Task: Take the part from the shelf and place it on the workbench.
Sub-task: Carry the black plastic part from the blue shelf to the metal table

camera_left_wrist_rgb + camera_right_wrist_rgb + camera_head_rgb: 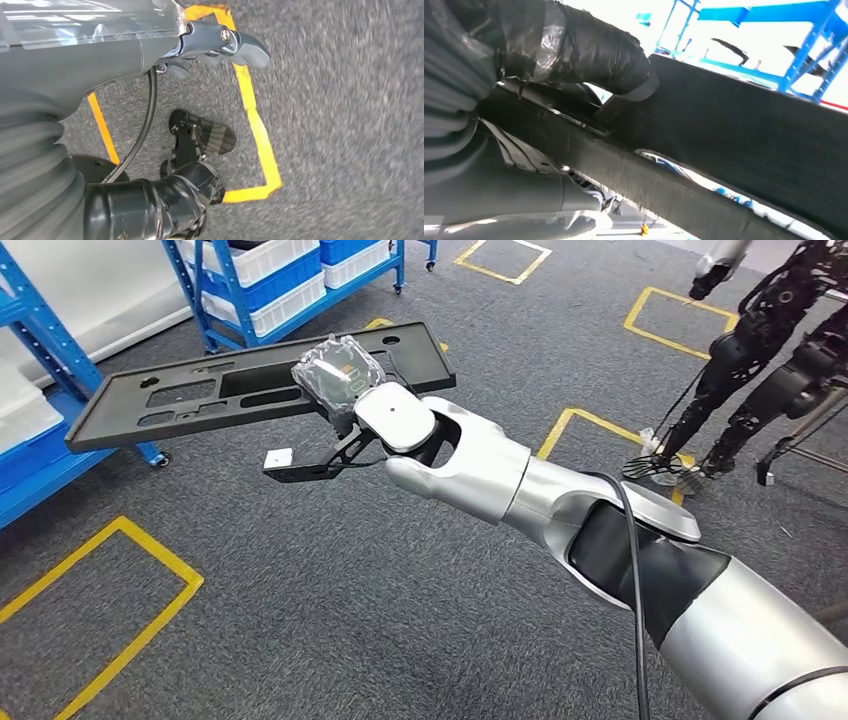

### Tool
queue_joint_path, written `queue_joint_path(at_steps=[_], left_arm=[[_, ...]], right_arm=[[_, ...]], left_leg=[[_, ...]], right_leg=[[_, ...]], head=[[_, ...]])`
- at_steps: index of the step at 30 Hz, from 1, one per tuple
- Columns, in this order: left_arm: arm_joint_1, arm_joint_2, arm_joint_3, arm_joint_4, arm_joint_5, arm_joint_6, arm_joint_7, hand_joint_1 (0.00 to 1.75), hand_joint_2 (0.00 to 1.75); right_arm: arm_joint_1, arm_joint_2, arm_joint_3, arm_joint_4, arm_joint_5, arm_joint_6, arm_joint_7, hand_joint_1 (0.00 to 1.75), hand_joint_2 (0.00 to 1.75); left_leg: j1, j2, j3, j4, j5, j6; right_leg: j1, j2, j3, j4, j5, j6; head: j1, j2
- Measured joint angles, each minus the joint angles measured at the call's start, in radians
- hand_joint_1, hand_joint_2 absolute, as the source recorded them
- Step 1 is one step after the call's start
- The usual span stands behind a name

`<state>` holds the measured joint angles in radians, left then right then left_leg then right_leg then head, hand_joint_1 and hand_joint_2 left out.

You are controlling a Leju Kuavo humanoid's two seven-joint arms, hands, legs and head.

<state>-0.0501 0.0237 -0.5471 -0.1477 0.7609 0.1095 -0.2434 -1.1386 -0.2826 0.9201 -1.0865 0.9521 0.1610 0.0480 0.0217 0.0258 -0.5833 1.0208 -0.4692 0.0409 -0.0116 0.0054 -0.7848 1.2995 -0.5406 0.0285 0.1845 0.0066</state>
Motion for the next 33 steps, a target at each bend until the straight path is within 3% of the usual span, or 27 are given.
queue_joint_path(at_steps=[1, 2, 3, 5, 7, 9, 11, 13, 15, 16, 18, 20, 22, 24, 25, 27, 28, 30, 31, 32, 33], left_arm=[[-0.001, 0.0, -0.002, 0.0, 0.0, 0.0, 0.0, 0.0, 1.75], [-0.001, 0.0, -0.003, 0.0, 0.0, 0.0, 0.0, 0.0, 1.75], [-0.002, -0.001, -0.004, 0.0, 0.001, 0.0, 0.0, 0.0, 1.75], [-0.002, -0.001, -0.005, 0.0, 0.001, 0.0, 0.0, 0.0, 1.75], [-0.004, -0.001, -0.006, 0.0, 0.001, 0.0, 0.0, 0.0, 1.75], [-0.005, -0.001, -0.006, 0.0, 0.002, 0.0, 0.0, 0.0, 1.75], [-0.005, 0.0, -0.006, 0.0, 0.004, 0.0, 0.0, 0.0, 1.75], [-0.001, 0.0, -0.006, 0.0, 0.007, 0.001, 0.0, 0.0, 1.75], [0.003, 0.0, -0.006, 0.0, 0.01, 0.004, 0.001, 0.0, 1.75], [0.004, 0.0, -0.006, 0.0, 0.01, 0.005, 0.001, 0.0, 1.75], [0.004, 0.0, -0.006, 0.0, 0.01, 0.008, 0.001, 0.0, 1.75], [0.005, 0.001, -0.007, 0.0, 0.01, 0.008, 0.0, 0.0, 1.75], [0.004, 0.001, -0.007, 0.001, 0.01, 0.008, -0.001, 0.0, 1.75], [0.002, -0.001, -0.008, 0.001, 0.01, 0.007, -0.002, 0.0, 1.75], [0.001, -0.002, -0.008, 0.001, 0.01, 0.007, -0.002, 0.0, 1.75], [-0.001, -0.005, -0.009, 0.001, 0.011, 0.008, -0.002, 0.0, 1.75], [-0.001, -0.004, -0.009, 0.001, 0.011, 0.008, -0.002, 0.0, 1.75], [0.0, -0.004, -0.009, 0.001, 0.011, 0.008, -0.002, 0.0, 1.75], [0.001, -0.004, -0.01, 0.001, 0.011, 0.008, -0.002, 0.0, 1.75], [0.001, -0.004, -0.01, 0.001, 0.011, 0.008, -0.002, 0.0, 1.75], [0.0, -0.004, -0.011, 0.001, 0.011, 0.008, -0.002, 0.0, 1.75]], right_arm=[[0.002, 0.0, 0.0, 0.001, 0.0, 0.0, 0.0, 1.75, 1.75], [0.003, -0.001, 0.0, 0.001, 0.0, 0.0, 0.0, 1.75, 1.75], [0.003, -0.002, -0.001, 0.001, 0.0, 0.0, -0.001, 1.75, 1.75], [0.0, -0.003, -0.002, 0.0, 0.0, 0.0, 0.0, 1.75, 1.75], [-0.002, -0.004, -0.003, 0.0, 0.0, 0.0, 0.0, 1.75, 1.75], [-0.002, -0.008, -0.004, 0.0, 0.0, 0.0, 0.001, 1.75, 1.75], [-0.002, -0.012, -0.005, -0.002, 0.0, 0.0, 0.005, 1.75, 1.75], [0.001, -0.014, -0.007, -0.003, 0.0, -0.002, 0.011, 1.75, 1.75], [0.011, -0.015, -0.009, -0.004, 0.0, -0.005, 0.014, 1.75, 1.75], [0.018, -0.015, -0.009, -0.005, 0.0, -0.007, 0.014, 1.75, 1.75], [0.03, -0.018, -0.011, -0.009, 0.001, -0.011, 0.015, 1.75, 1.75], [0.034, -0.02, -0.015, -0.014, 0.003, -0.015, 0.015, 1.75, 1.75], [0.032, -0.022, -0.02, -0.018, 0.006, -0.018, 0.017, 1.75, 1.75], [0.031, -0.031, -0.025, -0.02, 0.007, -0.015, 0.02, 1.75, 1.75], [0.029, -0.038, -0.028, -0.021, 0.007, -0.011, 0.02, 1.75, 1.75], [0.021, -0.049, -0.035, -0.021, 0.007, -0.006, 0.02, 1.75, 1.75], [0.017, -0.051, -0.038, -0.022, 0.008, -0.004, 0.02, 1.75, 1.75], [0.017, -0.054, -0.039, -0.022, 0.008, -0.002, 0.02, 1.75, 1.75], [0.019, -0.056, -0.039, -0.022, 0.008, -0.001, 0.02, 1.75, 1.75], [0.022, -0.058, -0.039, -0.022, 0.008, 0.0, 0.02, 1.75, 1.75], [0.023, -0.06, -0.039, -0.022, 0.008, 0.0, 0.02, 1.75, 1.75]], left_leg=[[0.001, 0.015, 0.002, 0.001, -0.003, -0.001], [0.001, 0.029, 0.005, 0.001, -0.006, -0.004], [0.002, 0.041, 0.01, 0.002, -0.01, -0.007], [0.0, 0.06, 0.02, 0.001, -0.018, -0.017], [-0.004, 0.077, 0.027, -0.001, -0.023, -0.028], [-0.004, 0.09, 0.031, -0.003, -0.03, -0.039], [0.002, 0.055, 0.02, 0.031, -0.059, -0.045], [0.003, 0.0, -0.03, 0.145, -0.12, -0.044], [0.002, -0.018, -0.092, 0.267, -0.161, -0.043], [0.002, -0.02, -0.107, 0.288, -0.155, -0.042], [0.002, -0.029, -0.088, 0.219, -0.088, -0.038], [0.005, -0.072, -0.042, 0.098, -0.026, -0.032], [0.005, -0.101, -0.019, 0.044, -0.016, -0.029], [0.004, -0.084, -0.014, 0.034, -0.014, -0.024], [0.005, -0.071, -0.01, 0.027, -0.01, -0.018], [0.007, -0.044, -0.002, 0.012, -0.003, -0.004], [0.004, -0.031, 0.0, 0.01, -0.002, 0.0], [0.0, -0.006, 0.002, 0.009, -0.004, 0.003], [-0.001, 0.007, 0.004, 0.009, -0.006, 0.002], [-0.001, 0.021, 0.006, 0.009, -0.008, 0.001], [-0.001, 0.034, 0.009, 0.009, -0.011, -0.001]], right_leg=[[-0.005, -0.004, -0.004, 0.005, 0.011, 0.004], [-0.01, -0.01, 0.015, -0.032, 0.039, 0.007], [-0.012, -0.022, 0.052, -0.1, 0.076, 0.008], [-0.002, -0.061, 0.12, -0.226, 0.12, 0.002], [0.009, -0.074, 0.138, -0.265, 0.121, -0.01], [0.009, -0.051, 0.137, -0.268, 0.124, -0.022], [0.005, -0.03, 0.141, -0.278, 0.129, -0.036], [0.005, -0.006, 0.144, -0.282, 0.132, -0.048], [0.009, 0.023, 0.144, -0.28, 0.131, -0.054], [0.011, 0.039, 0.145, -0.277, 0.129, -0.055], [0.013, 0.072, 0.145, -0.268, 0.125, -0.055], [0.012, 0.101, 0.14, -0.255, 0.119, -0.051], [0.007, 0.128, 0.127, -0.247, 0.119, -0.04], [0.002, 0.151, 0.119, -0.249, 0.126, -0.026], [0.004, 0.139, 0.116, -0.246, 0.124, -0.02], [0.007, 0.075, 0.09, -0.193, 0.092, -0.007], [0.005, 0.035, 0.064, -0.138, 0.064, -0.002], [-0.003, 0.004, 0.002, -0.015, 0.017, 0.007], [-0.006, 0.0, -0.014, 0.016, 0.013, 0.009], [-0.008, -0.003, -0.011, 0.008, 0.028, 0.01], [-0.008, -0.01, 0.013, -0.039, 0.059, 0.009]], head=[[0.0, 0.0], [0.0, 0.0], [0.0, 0.0], [0.0, 0.0], [0.0, 0.0], [0.0, 0.0], [0.0, 0.0], [0.0, 0.0], [0.0, 0.0], [0.0, 0.0], [0.0, 0.0], [0.0, 0.0], [-0.001, 0.0], [-0.001, 0.0], [0.0, 0.0], [0.003, 0.0], [0.004, 0.0], [0.005, 0.0], [0.005, 0.0], [0.005, 0.0], [0.005, 0.0]])
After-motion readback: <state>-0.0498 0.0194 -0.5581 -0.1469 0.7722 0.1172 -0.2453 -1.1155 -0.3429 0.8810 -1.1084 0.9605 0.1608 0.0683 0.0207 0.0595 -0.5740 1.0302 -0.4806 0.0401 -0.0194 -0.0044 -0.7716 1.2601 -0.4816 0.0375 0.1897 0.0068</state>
